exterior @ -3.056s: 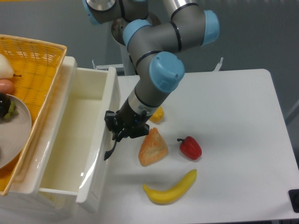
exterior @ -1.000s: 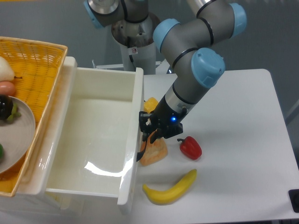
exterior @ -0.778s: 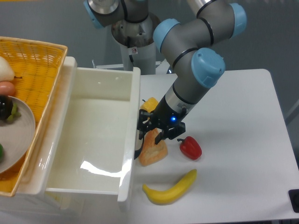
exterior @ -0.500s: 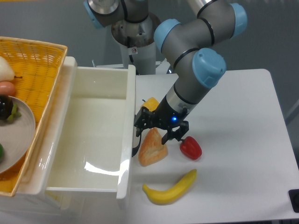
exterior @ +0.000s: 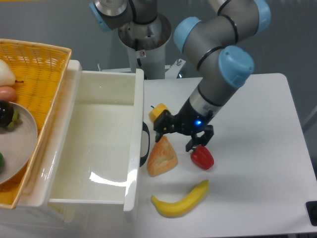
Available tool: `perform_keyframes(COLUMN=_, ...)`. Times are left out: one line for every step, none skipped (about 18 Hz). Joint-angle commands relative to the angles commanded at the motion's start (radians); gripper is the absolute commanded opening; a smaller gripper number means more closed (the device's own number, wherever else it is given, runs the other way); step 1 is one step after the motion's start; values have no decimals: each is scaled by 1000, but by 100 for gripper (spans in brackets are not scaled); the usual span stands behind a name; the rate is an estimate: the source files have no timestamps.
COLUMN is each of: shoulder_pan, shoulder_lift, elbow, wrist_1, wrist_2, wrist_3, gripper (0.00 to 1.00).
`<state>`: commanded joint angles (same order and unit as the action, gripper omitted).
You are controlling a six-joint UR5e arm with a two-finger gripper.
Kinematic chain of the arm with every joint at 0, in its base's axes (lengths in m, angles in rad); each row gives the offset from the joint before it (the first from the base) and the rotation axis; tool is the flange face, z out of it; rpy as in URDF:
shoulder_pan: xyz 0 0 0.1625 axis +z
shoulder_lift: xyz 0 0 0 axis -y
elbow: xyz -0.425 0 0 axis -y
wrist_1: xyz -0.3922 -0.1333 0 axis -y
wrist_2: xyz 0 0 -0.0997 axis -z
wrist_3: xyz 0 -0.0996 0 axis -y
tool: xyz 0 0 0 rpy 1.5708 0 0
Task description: Slide open the top white drawer
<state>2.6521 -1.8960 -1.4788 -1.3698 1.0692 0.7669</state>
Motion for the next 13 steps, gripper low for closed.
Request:
perform_keyframes(shoulder_pan=14, shoulder_lift=0, elbow=0, wrist_1=2, wrist_2=3, wrist_3=5, gripper=100)
perform_keyframes(shoulder_pan=25, shoulder_lift=2, elbow=0, wrist_1=3, wrist_2=6, wrist_3=23, gripper=100)
perform_keyframes(shoulder_pan=35, shoulder_lift=3, elbow=0, wrist_1=5, wrist_2=8, wrist_3=43, gripper=100)
perform_keyframes(shoulder_pan=49, shoulder_lift=3, elbow=0, wrist_1=6, wrist_2=17, wrist_3=64, gripper=100)
perform_keyframes(shoulder_pan=57, shoulder_lift=3, elbow=0, wrist_1=9, wrist_2=37, wrist_3=98, gripper=100)
perform_keyframes(shoulder_pan=64, shoulder_lift=2, elbow=0, wrist_1=11, wrist_2=60, wrist_3=136, gripper=100)
perform_keyframes(shoulder_pan=74, shoulder_lift=0, elbow=-2, wrist_1=14, wrist_2=89, wrist_3=179, gripper=100)
perform_keyframes(shoulder_pan=83, shoulder_lift=-5, elbow=-3, wrist_1=17, wrist_2=119, wrist_3=233, gripper=100)
perform_keyframes(shoulder_pan=91, shoulder_lift=-11, elbow=-3, wrist_1=24, wrist_2=152, wrist_3=288, gripper=100)
perform_keyframes(shoulder_pan=97, shoulder_lift=-18, elbow=-6, wrist_1=38, wrist_2=185, wrist_3=336, gripper=100)
perform_keyframes(shoulder_pan=103, shoulder_lift=-23, elbow=-9, wrist_1=46, wrist_2=225, wrist_3=374, gripper=100)
perform_keyframes(shoulder_pan=103, shoulder_lift=-26, elbow=-12, wrist_1=55, wrist_2=276, wrist_3=411, gripper=100)
perform_keyframes(shoulder_pan=103, shoulder_lift=-35, elbow=-12, wrist_1=70, wrist_2=337, wrist_3=440, gripper=100)
